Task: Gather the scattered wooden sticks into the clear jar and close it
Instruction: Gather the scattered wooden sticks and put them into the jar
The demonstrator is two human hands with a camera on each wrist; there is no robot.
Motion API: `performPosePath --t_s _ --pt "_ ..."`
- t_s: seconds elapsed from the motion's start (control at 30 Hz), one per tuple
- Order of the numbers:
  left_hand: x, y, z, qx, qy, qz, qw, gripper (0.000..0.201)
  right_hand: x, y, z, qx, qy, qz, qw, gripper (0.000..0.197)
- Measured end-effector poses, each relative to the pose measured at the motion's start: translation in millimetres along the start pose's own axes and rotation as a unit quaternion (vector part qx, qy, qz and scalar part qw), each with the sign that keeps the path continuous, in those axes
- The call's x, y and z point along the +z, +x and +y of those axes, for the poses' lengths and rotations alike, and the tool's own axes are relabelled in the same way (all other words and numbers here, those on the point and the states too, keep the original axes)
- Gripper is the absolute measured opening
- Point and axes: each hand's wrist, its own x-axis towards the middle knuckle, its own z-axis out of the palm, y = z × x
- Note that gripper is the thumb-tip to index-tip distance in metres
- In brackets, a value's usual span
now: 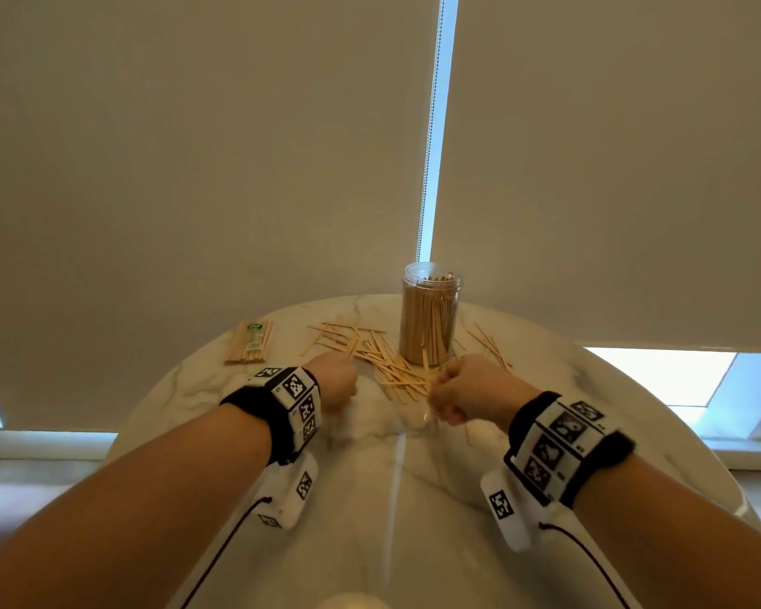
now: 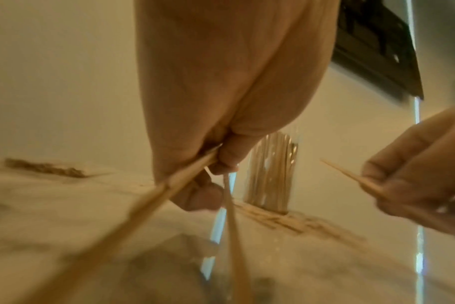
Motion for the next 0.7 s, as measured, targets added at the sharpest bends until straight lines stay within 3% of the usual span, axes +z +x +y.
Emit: performPosePath --t_s 0.1,0.17,0.23,0.33,0.43,0.53,0.7 --pt "15.6 -27.6 23.3 0.008 -0.243 -0.061 0.968 0.025 -4.3 -4.2 -10.9 -0.061 0.1 0.042 0.992 0.004" --pt "26.6 -39.1 38.2 0.032 -0.294 -0.083 0.952 0.023 -2.2 -5.5 -18.6 -0.092 0.121 0.068 0.986 0.004" --pt "34.4 -37.5 47.2 0.022 -0.317 -0.044 0.947 0.022 -1.3 -3.7 -22.7 -0.113 0.124 0.084 0.982 0.011" --pt "32.7 -20.4 44.5 0.001 -0.277 0.051 0.96 0.035 -9.1 5.1 -18.7 -0.094 0.089 0.08 0.988 0.015" --pt "10.0 3.0 33.6 0.004 -0.174 0.107 0.979 0.057 -30.1 30.9 5.6 -0.016 0.017 0.1 0.995 0.017" --pt "-19.7 35.1 22.6 0.01 0.01 0.143 0.99 0.047 -56.6 65.2 30.6 0.049 -0.149 0.134 0.979 0.026" --pt "-46.4 90.1 16.5 -0.051 0.201 0.141 0.968 0.026 -84.8 114.4 44.6 0.097 -0.326 0.126 0.932 0.028"
